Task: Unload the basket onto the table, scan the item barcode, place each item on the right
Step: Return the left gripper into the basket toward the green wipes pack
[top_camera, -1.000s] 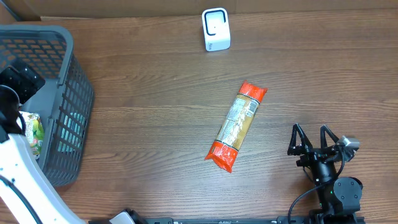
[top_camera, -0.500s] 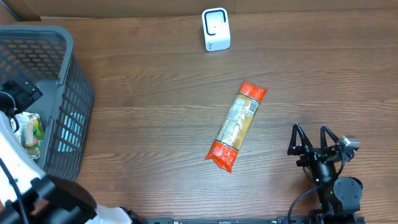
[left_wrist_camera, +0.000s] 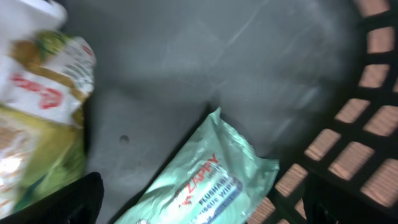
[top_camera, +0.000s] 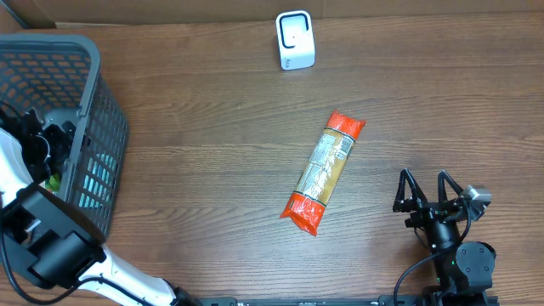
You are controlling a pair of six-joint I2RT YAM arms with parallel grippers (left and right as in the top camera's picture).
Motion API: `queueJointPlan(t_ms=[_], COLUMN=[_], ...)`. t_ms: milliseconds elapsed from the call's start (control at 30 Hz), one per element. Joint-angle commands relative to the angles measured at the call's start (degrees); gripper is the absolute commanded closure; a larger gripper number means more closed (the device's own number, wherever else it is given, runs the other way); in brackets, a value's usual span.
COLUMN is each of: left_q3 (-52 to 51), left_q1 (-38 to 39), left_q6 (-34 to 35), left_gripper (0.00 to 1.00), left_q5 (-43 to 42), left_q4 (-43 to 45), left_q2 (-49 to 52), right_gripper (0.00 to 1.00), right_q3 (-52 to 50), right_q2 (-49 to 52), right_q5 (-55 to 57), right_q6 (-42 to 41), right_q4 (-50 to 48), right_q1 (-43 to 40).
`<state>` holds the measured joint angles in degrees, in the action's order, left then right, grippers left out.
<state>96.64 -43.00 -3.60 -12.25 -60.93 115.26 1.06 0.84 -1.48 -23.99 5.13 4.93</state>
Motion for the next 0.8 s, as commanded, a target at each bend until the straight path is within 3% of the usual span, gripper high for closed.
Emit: queueJointPlan(t_ms=[0, 633, 767], left_q3=[1.0, 0.8, 0.7], left_q1=[0.0, 0.3, 0.7], left_q6=[-1.4, -1.4, -1.4], left_gripper=[0.07, 0.05, 0.14], left_q5=[-1.4, -1.3, -1.3], left_q4=[-0.5, -3.8, -3.8], left_q2=[2.9, 12.0, 13.4], right_gripper=[0.00, 0.00, 0.00], right_q3=[-0.6, -0.6, -0.6], right_q2=[-0.6, -0.6, -0.6], right_q5=[-0.1, -0.1, -0.1], right_q6=[0.1, 0.1, 0.1], right_q4=[-0.5, -0.4, -0.5], right_q1=[0.3, 0.3, 0.3])
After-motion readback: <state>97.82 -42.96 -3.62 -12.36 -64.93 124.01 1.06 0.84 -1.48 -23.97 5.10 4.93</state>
